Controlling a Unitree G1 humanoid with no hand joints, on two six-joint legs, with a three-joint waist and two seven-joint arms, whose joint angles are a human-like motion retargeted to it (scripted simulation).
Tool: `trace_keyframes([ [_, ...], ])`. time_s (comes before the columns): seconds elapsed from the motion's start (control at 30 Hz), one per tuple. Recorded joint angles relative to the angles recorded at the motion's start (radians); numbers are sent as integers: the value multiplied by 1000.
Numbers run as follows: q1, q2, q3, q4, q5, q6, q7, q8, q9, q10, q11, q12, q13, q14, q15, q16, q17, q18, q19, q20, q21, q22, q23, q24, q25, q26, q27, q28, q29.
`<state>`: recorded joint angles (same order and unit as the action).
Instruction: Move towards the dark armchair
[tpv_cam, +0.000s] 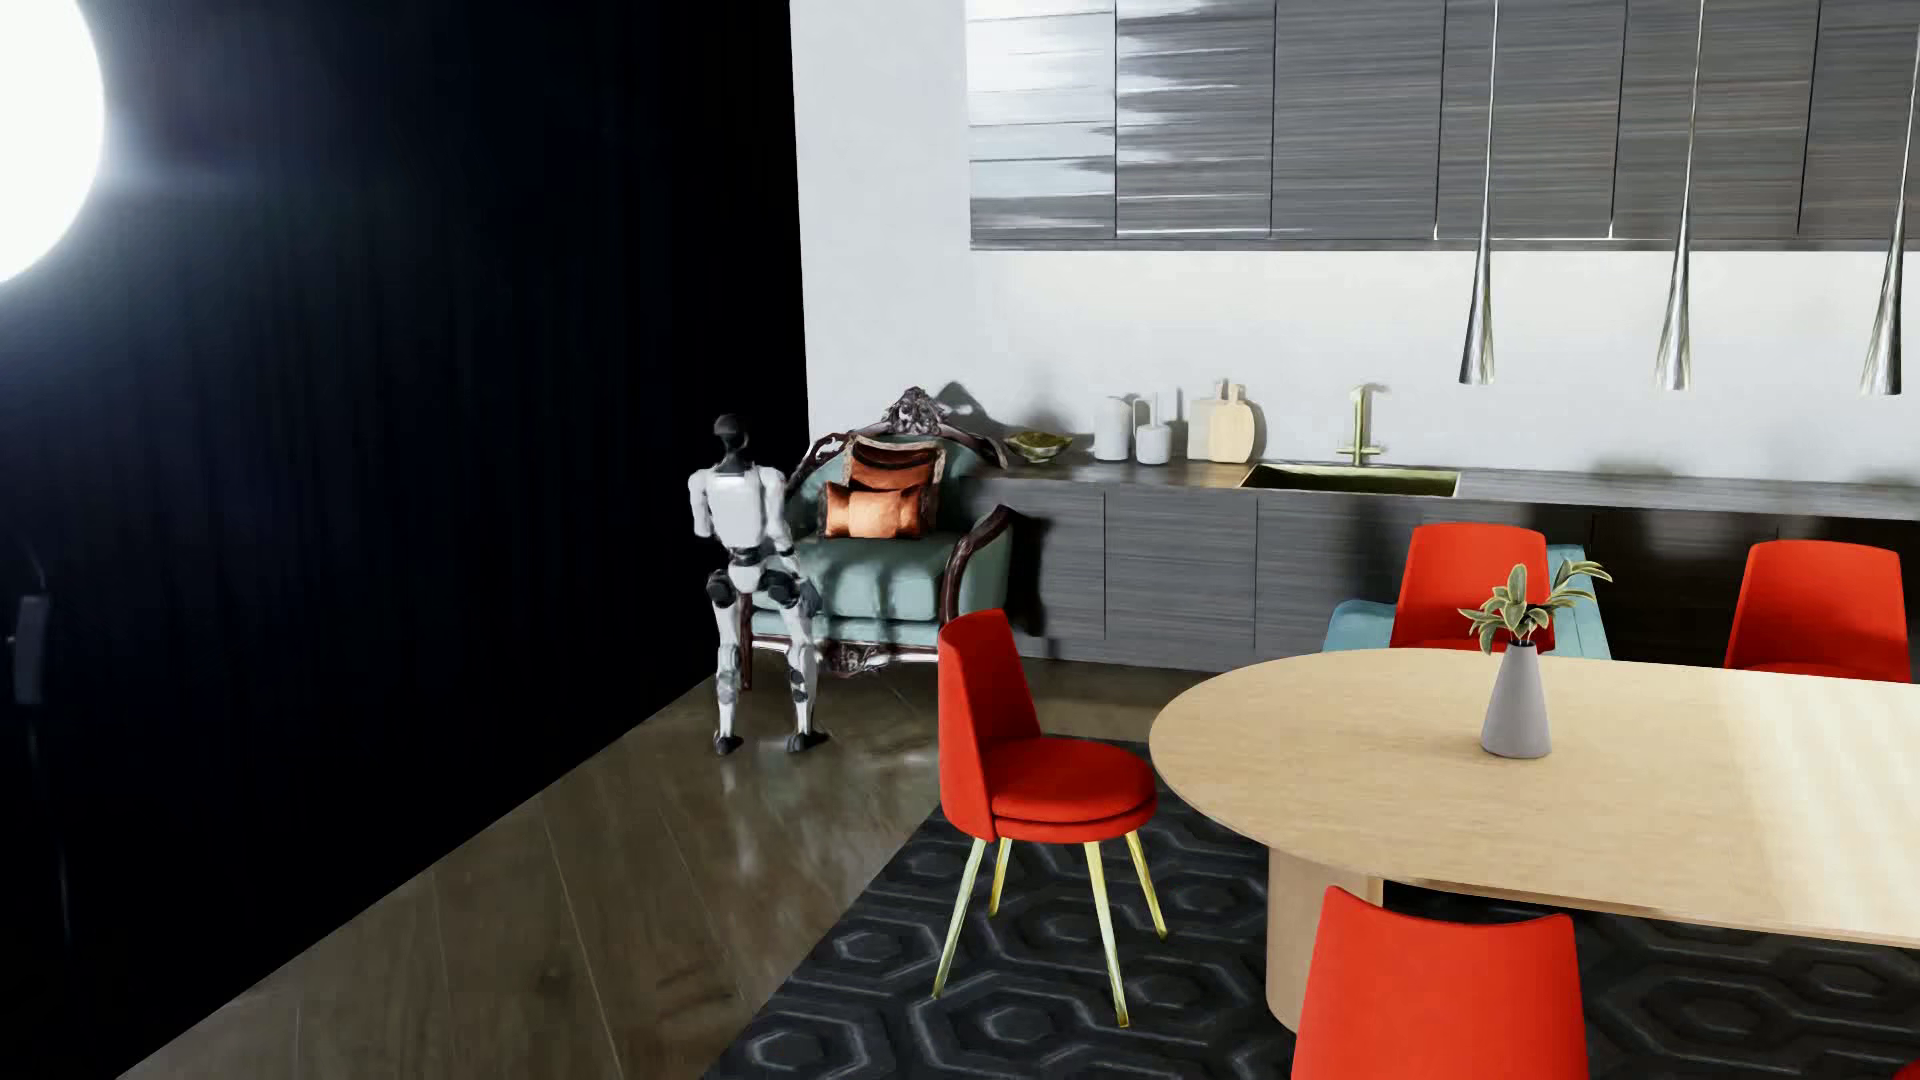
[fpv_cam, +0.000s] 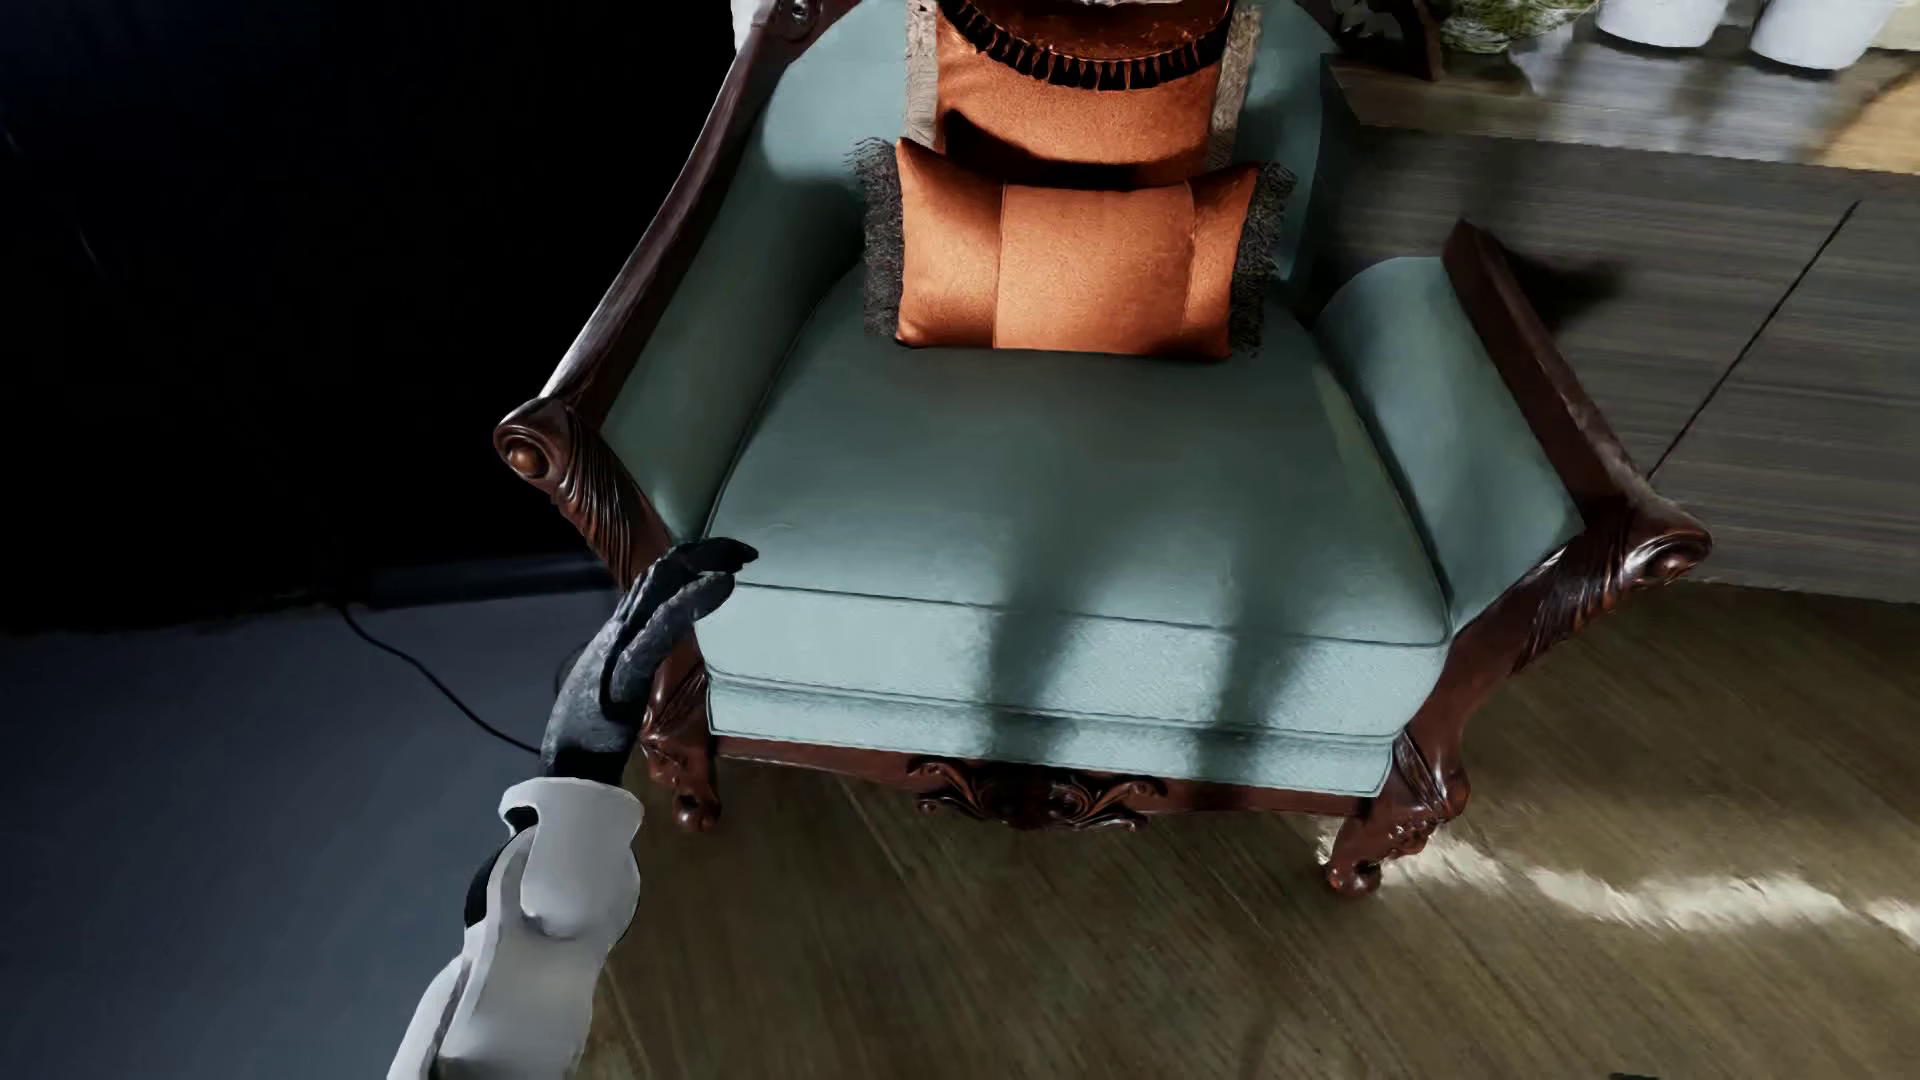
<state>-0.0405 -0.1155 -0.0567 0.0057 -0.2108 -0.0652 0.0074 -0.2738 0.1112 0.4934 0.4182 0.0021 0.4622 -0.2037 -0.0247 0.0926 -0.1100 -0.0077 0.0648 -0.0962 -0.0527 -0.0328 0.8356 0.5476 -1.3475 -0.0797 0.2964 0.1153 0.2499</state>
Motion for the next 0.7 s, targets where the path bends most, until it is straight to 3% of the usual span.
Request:
trace_keyframes([
  [0.03,0,30,5,1,6,-1,-13,-23,-1,9,-35,5,8,15,-17,10,34,-6,-9,24,-49,13,-19,-25,27,17,-27,13,8],
  [0.07,-15,55,11,6,16,3,-24,-39,2,49,-64,15,-6,42,-19,19,81,-12,-14,54,-119,46,-34,-9,78,44,-2,23,13],
  [0.1,-54,67,15,11,25,11,-39,-52,8,122,-73,28,-38,77,-25,13,129,-23,-19,87,-180,110,-56,31,120,88,61,35,-18],
  [0.13,-110,65,19,17,31,22,-54,-61,14,217,-59,36,-76,118,-45,-6,166,-43,-22,118,-207,209,-90,70,130,155,117,39,-93],
  [0.17,-163,62,20,24,38,32,-65,-70,18,303,-49,39,-121,153,-63,-24,190,-97,-28,149,-212,336,-123,98,134,243,141,27,-172],
  [0.2,-201,64,17,33,49,41,-75,-73,20,368,-51,40,-173,169,-76,-32,200,-164,-35,173,-203,483,-150,118,145,337,139,-4,-228],
  [0.23,-221,70,14,48,63,49,-86,-74,20,395,-56,41,-231,143,-85,-23,200,-185,-39,180,-191,648,-172,146,165,420,119,-63,-254],
  [0.27,-218,78,9,100,81,58,-52,-67,18,364,-71,55,-291,81,-88,0,188,-160,-45,153,-182,815,-186,204,194,478,75,-152,-250],
  [0.3,-189,89,4,165,103,68,14,-54,14,272,-97,85,-361,29,-85,26,168,-108,-49,45,-169,954,-188,331,226,482,19,-286,-224],
  [0.33,-140,99,1,207,128,79,69,-36,8,134,-125,129,-426,12,-81,47,144,-68,-49,-83,-148,1025,-191,472,247,399,-39,-422,-192],
  [0.37,-85,111,4,209,150,91,78,-21,0,-21,-156,182,-475,36,-76,47,120,-109,-52,-108,-122,1036,-209,527,254,319,-85,-496,-175],
  [0.4,-46,121,9,222,169,104,83,-14,-8,-87,-175,242,-504,17,-75,25,99,-123,-52,-23,-94,1018,-247,488,247,297,-117,-502,-179],
  [0.47,1,145,21,237,187,121,100,-12,-20,-159,-206,336,-514,24,-75,-46,75,-144,-51,194,-66,961,-340,361,244,321,-147,-431,-254],
  [0.5,11,150,27,238,187,125,103,-14,-23,-171,-207,364,-505,31,-79,-72,84,-146,-49,247,-73,919,-365,347,265,325,-151,-371,-308],
  [0.53,13,153,33,237,184,126,102,-20,-26,-173,-202,380,-491,36,-84,-83,100,-146,-46,259,-88,881,-371,368,302,316,-144,-308,-339],
  [0.6,17,160,43,227,173,126,93,-39,-32,-183,-191,367,-456,43,-94,-86,113,-143,-39,240,-105,833,-345,428,359,301,-109,-236,-315],
  [0.63,24,167,46,222,169,125,83,-51,-35,-198,-192,346,-438,46,-95,-88,106,-143,-36,237,-96,816,-314,442,342,300,-77,-223,-292],
  [0.7,45,193,46,214,166,122,61,-81,-41,-235,-208,294,-409,57,-88,-98,92,-145,-32,244,-63,767,-211,430,247,298,5,-218,-263],
])
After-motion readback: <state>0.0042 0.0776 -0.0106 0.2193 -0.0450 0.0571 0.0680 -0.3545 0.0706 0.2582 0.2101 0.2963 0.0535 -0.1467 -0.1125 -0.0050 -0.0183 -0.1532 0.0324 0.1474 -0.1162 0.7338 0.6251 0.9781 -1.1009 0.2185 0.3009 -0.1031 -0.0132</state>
